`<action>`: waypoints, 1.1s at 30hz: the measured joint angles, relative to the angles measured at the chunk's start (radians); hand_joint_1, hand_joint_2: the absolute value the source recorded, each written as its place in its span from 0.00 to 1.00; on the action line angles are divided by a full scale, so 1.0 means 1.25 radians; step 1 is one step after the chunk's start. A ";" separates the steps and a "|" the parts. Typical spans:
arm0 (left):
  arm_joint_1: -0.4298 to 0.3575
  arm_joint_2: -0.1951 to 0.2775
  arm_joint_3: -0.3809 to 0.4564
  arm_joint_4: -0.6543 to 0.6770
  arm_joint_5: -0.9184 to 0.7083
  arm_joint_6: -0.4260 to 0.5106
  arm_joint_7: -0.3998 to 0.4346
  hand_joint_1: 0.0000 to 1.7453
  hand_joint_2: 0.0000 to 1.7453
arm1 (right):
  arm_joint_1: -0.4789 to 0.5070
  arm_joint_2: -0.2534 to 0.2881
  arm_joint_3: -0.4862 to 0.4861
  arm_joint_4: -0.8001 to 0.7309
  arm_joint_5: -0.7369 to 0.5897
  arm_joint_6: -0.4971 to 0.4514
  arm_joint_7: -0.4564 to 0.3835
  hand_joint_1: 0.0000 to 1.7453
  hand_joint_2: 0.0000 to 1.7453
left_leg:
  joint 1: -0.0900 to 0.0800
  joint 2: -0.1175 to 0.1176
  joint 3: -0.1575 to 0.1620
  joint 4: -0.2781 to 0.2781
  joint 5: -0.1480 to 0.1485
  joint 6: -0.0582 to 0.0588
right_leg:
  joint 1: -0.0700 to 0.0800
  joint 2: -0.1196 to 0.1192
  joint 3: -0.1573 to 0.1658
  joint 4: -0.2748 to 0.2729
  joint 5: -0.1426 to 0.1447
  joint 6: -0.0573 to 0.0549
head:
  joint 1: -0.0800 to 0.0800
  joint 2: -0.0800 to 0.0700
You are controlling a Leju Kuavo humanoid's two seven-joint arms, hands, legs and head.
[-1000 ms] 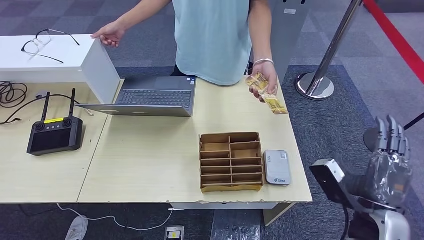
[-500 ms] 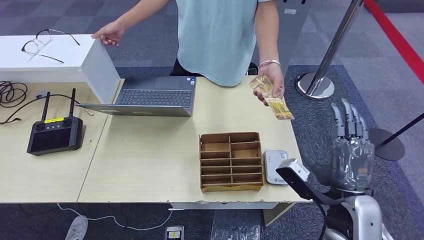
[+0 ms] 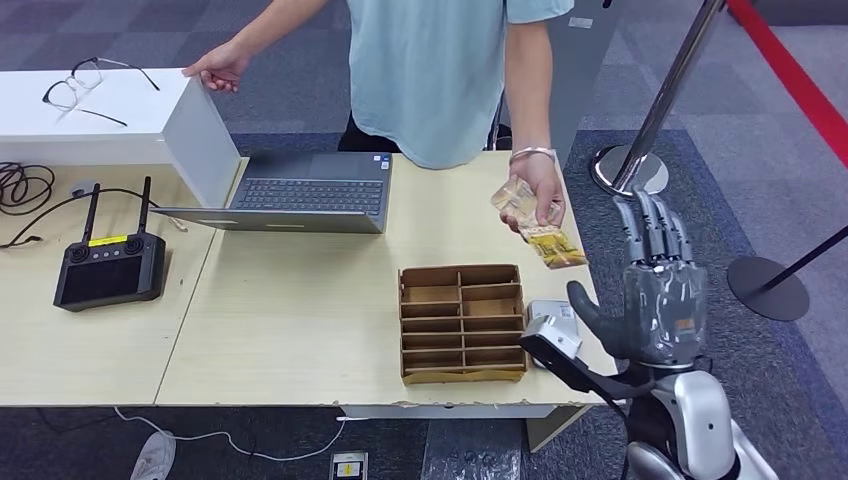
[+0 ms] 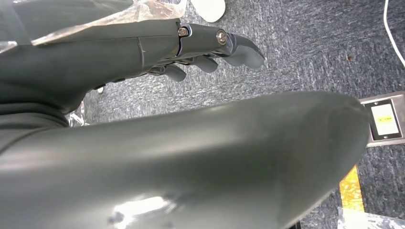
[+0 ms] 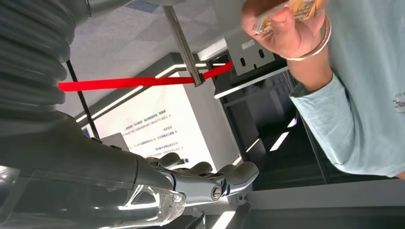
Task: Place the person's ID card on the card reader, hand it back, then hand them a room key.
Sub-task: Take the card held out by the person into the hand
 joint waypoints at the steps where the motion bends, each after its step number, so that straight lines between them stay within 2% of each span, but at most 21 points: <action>1: 0.000 0.000 0.000 0.000 0.000 0.000 0.000 0.00 0.00 | -0.001 0.000 0.003 0.001 0.000 0.000 0.000 0.00 1.00 | 0.000 0.000 0.000 0.000 0.000 0.000 | 0.000 0.000 0.000 0.000 0.000 0.000 | 0.000 0.000; 11: 0.000 0.001 -0.005 0.000 -0.003 0.000 -0.003 0.00 0.00 | -0.015 0.000 0.025 0.013 0.002 0.002 -0.009 0.00 1.00 | 0.000 0.000 0.000 0.000 0.000 0.000 | 0.000 0.000 0.000 0.000 0.000 0.000 | 0.000 0.000; 20: 0.000 0.002 -0.008 0.000 -0.010 -0.005 -0.001 0.00 0.00 | -0.088 0.020 0.052 0.022 -0.012 0.014 -0.041 0.00 1.00 | 0.000 0.000 0.000 0.000 0.000 0.000 | 0.000 0.000 0.000 0.000 0.000 0.000 | 0.000 0.000; 21: 0.000 0.002 -0.008 0.000 -0.011 -0.006 0.000 0.00 0.00 | -0.094 0.022 0.055 0.024 -0.015 0.015 -0.043 0.05 1.00 | 0.000 0.000 0.000 0.000 0.000 0.000 | 0.000 0.000 0.000 0.000 0.000 0.000 | 0.000 0.000; 22: -0.001 0.002 -0.008 0.000 -0.011 -0.007 0.001 0.00 0.00 | -0.099 0.024 0.058 0.026 -0.017 0.015 -0.044 0.24 1.00 | 0.000 0.000 0.000 0.000 0.000 0.000 | 0.000 0.000 0.000 0.000 0.000 0.000 | 0.000 0.000; 24: -0.001 0.002 -0.010 0.000 -0.012 -0.008 0.004 0.00 0.00 | -0.107 0.029 0.065 0.031 -0.022 0.014 -0.047 0.73 1.00 | 0.000 0.000 0.000 0.000 0.000 0.000 | 0.000 0.000 0.000 0.000 0.000 0.000 | 0.000 0.000; 25: -0.001 0.002 -0.011 0.000 -0.012 -0.008 0.006 0.00 0.00 | -0.110 0.031 0.068 0.033 -0.028 0.013 -0.048 0.93 1.00 | 0.000 0.000 0.000 0.000 0.000 0.000 | 0.000 0.000 0.000 0.000 0.000 0.000 | 0.000 0.000; 26: -0.001 0.002 -0.012 0.000 -0.012 -0.009 0.006 0.00 0.00 | -0.112 0.033 0.071 0.035 -0.037 0.010 -0.050 0.99 1.00 | 0.000 0.000 0.000 0.000 0.000 0.000 | 0.000 0.000 0.000 0.000 0.000 0.000 | 0.000 0.000; 27: -0.001 0.002 -0.013 0.000 -0.012 -0.009 0.007 0.00 0.00 | -0.115 0.035 0.074 0.037 -0.050 0.007 -0.053 1.00 1.00 | 0.000 0.000 0.000 0.000 0.000 0.000 | 0.000 0.000 0.000 0.000 0.000 0.000 | 0.000 0.000; 33: -0.001 0.002 -0.018 0.000 -0.012 -0.009 0.000 0.00 0.00 | -0.123 0.048 0.096 0.047 -0.076 0.002 -0.064 1.00 1.00 | 0.000 0.000 0.000 0.000 0.000 0.000 | 0.000 0.000 0.000 0.000 0.000 0.000 | 0.000 0.000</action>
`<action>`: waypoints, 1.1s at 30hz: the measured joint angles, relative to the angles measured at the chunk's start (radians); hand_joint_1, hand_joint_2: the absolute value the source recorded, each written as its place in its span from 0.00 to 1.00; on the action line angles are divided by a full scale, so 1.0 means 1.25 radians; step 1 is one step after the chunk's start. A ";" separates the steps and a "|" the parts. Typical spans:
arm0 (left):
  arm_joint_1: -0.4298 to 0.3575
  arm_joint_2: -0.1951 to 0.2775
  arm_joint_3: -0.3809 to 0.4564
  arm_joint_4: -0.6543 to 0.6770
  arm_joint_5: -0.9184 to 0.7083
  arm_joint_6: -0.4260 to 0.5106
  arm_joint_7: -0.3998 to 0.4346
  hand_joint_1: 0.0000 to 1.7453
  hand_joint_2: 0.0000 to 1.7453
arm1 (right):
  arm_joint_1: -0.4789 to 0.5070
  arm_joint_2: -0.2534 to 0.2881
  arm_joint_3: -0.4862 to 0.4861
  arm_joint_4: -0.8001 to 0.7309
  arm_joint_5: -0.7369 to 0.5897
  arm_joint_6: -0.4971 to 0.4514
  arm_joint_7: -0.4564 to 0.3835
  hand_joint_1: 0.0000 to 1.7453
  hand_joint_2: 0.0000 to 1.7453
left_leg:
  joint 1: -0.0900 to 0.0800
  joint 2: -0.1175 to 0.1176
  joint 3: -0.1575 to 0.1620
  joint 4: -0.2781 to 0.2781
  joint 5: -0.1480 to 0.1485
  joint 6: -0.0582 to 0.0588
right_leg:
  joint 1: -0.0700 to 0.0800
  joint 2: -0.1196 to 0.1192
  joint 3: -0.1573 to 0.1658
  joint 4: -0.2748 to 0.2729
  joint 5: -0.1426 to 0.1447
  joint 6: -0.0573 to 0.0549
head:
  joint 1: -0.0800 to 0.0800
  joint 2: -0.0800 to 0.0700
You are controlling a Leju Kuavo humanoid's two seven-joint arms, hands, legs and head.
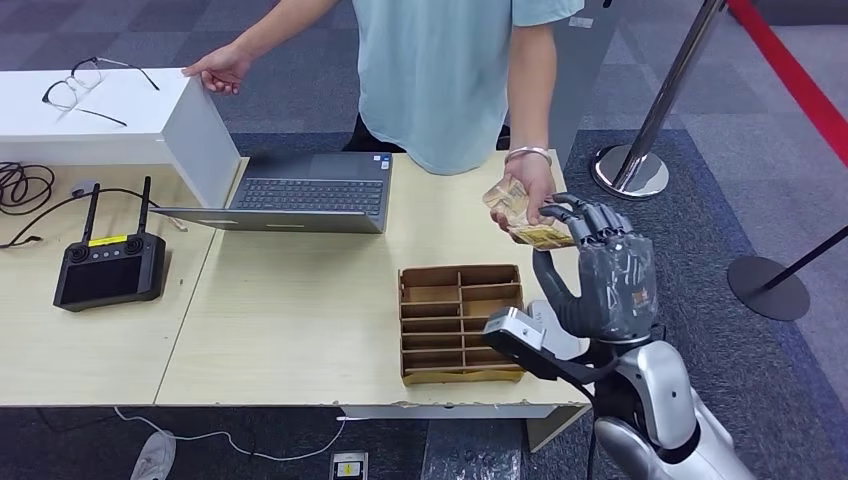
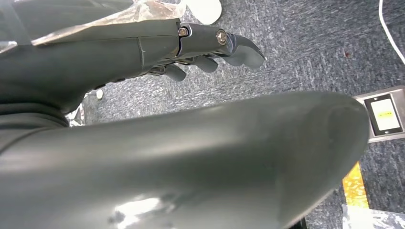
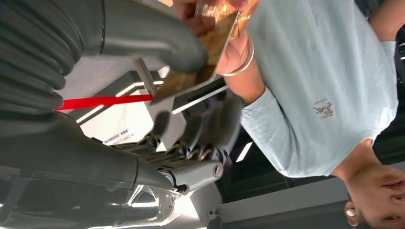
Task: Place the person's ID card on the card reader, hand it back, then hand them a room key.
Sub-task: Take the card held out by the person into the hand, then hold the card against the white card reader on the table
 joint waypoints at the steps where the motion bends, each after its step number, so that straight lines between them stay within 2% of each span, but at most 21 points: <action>1: 0.000 0.000 -0.001 0.000 0.000 0.001 -0.001 0.00 0.00 | -0.001 0.002 0.003 0.001 0.000 0.000 -0.001 1.00 1.00 | 0.000 0.000 0.000 0.000 0.000 0.000 | 0.000 0.000 0.000 0.000 0.000 0.000 | 0.000 0.000; 33: 0.000 0.006 -0.002 0.000 0.000 0.009 -0.005 0.00 0.00 | -0.007 0.021 0.053 0.037 -0.013 -0.034 -0.009 1.00 1.00 | 0.000 0.000 0.000 0.000 0.000 0.000 | 0.000 0.000 0.000 0.000 0.000 0.000 | 0.000 0.000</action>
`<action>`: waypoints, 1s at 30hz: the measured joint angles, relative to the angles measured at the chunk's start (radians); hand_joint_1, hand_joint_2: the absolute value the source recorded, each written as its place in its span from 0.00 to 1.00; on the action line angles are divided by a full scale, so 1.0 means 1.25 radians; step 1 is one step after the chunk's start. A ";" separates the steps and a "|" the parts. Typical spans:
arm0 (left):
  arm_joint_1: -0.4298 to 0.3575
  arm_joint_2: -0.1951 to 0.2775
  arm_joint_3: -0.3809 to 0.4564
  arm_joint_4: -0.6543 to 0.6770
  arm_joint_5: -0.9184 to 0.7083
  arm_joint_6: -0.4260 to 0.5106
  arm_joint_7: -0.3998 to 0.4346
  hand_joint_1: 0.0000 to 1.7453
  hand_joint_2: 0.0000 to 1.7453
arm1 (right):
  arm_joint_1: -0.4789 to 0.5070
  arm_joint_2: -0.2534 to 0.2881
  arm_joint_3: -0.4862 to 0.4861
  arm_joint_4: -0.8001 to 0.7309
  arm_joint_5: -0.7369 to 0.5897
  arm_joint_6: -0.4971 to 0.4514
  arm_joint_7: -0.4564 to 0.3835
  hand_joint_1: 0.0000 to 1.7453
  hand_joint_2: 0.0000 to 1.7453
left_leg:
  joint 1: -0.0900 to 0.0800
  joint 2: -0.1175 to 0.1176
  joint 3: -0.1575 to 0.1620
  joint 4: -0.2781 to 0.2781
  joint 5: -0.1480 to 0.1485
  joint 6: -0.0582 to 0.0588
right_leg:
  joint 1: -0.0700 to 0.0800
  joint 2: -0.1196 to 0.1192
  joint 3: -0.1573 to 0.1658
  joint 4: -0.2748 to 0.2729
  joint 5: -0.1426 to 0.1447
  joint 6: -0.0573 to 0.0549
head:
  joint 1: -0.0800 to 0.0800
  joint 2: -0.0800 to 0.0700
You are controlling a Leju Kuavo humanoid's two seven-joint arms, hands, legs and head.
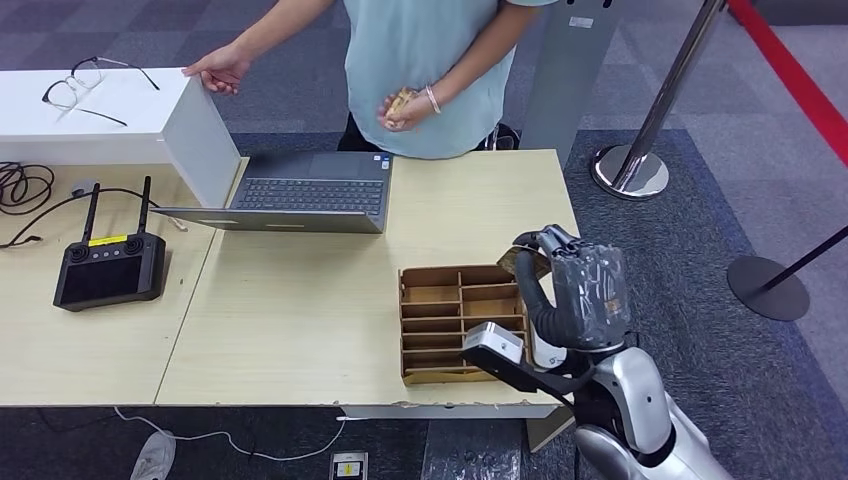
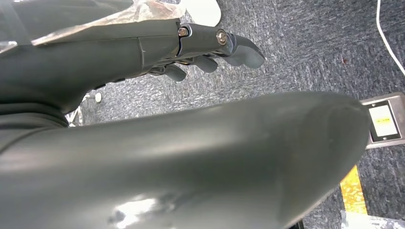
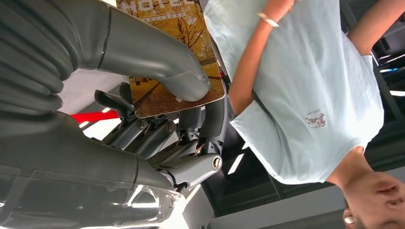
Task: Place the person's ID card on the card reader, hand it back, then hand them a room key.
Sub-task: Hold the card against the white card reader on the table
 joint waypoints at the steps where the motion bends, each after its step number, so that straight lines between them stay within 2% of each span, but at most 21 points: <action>1: 0.000 0.000 0.000 0.000 0.000 0.000 0.000 0.00 0.00 | 0.000 0.000 0.000 0.001 0.003 -0.001 0.000 1.00 1.00 | 0.000 0.000 0.000 0.000 0.000 0.000 | 0.000 0.000 0.000 0.000 0.000 0.000 | 0.000 0.000; 14: 0.001 0.001 0.000 0.000 0.007 0.002 0.006 0.00 0.00 | 0.050 -0.005 -0.017 0.028 0.109 0.007 0.039 1.00 1.00 | 0.000 0.000 -0.001 0.000 0.000 0.000 | 0.000 0.000 -0.001 0.000 0.000 0.000 | 0.000 0.000; 30: 0.000 0.001 0.000 0.000 0.006 0.002 0.005 0.00 0.00 | 0.112 -0.024 -0.061 0.095 0.147 0.004 0.070 1.00 1.00 | 0.000 0.000 -0.001 0.000 0.000 0.000 | 0.000 0.000 -0.001 0.000 0.000 0.000 | 0.000 0.000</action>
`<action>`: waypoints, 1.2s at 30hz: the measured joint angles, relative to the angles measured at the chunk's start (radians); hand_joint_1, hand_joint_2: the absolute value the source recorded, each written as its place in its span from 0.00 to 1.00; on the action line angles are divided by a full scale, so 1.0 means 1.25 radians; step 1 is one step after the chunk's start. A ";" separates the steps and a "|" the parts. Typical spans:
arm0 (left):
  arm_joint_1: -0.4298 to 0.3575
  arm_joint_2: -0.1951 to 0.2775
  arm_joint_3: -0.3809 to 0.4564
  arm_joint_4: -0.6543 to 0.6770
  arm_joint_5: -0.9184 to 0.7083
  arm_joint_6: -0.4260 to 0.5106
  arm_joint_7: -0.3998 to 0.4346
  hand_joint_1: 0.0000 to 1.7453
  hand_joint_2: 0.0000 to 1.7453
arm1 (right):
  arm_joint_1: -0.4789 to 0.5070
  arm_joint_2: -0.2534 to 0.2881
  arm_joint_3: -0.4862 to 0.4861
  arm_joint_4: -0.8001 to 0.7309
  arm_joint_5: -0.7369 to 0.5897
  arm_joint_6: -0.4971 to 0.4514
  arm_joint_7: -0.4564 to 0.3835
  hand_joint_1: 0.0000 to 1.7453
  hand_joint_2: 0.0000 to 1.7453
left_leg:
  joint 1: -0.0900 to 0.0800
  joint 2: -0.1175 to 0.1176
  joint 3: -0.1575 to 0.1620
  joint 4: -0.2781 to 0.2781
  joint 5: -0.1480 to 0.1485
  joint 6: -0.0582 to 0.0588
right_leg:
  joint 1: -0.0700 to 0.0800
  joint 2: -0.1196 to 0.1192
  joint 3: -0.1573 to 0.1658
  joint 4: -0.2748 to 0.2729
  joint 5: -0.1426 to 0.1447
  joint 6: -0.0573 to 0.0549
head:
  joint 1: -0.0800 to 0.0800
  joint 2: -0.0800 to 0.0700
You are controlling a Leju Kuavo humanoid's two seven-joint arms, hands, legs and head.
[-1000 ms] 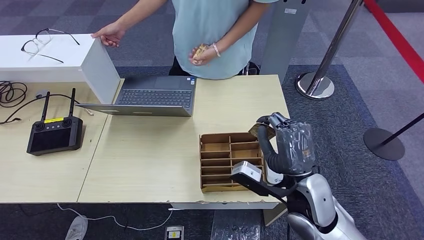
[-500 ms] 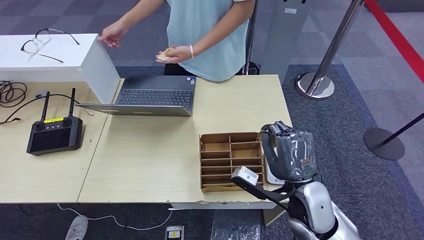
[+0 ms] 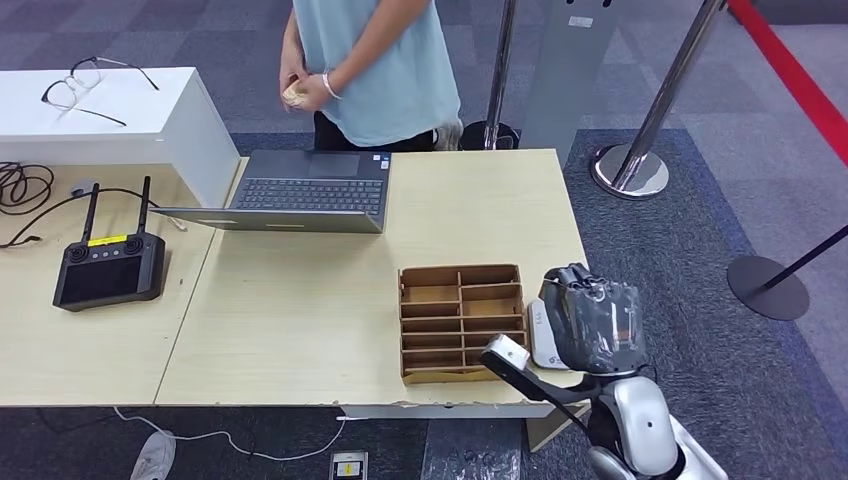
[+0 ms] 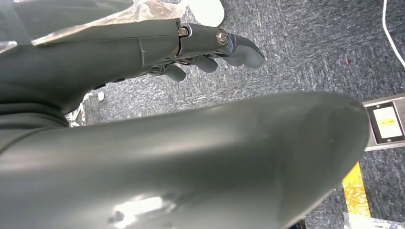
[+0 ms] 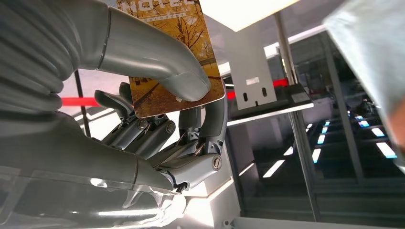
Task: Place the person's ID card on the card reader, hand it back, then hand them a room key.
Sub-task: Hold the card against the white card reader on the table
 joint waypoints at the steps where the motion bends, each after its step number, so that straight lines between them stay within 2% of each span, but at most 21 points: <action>1: 0.000 0.000 0.000 0.000 0.000 0.000 0.000 0.00 0.00 | 0.000 0.000 0.000 0.007 0.004 0.001 0.000 1.00 1.00 | 0.000 0.000 0.000 0.000 0.000 0.000 | 0.000 0.000 0.000 0.000 0.000 0.000 | 0.000 0.000; 36: -0.002 0.001 -0.006 0.000 -0.024 -0.002 -0.002 0.00 0.00 | -0.062 0.051 0.045 0.258 -0.056 -0.012 -0.040 1.00 1.00 | 0.000 0.000 -0.001 0.000 0.000 0.000 | 0.000 0.000 0.000 0.000 0.000 0.000 | 0.000 0.000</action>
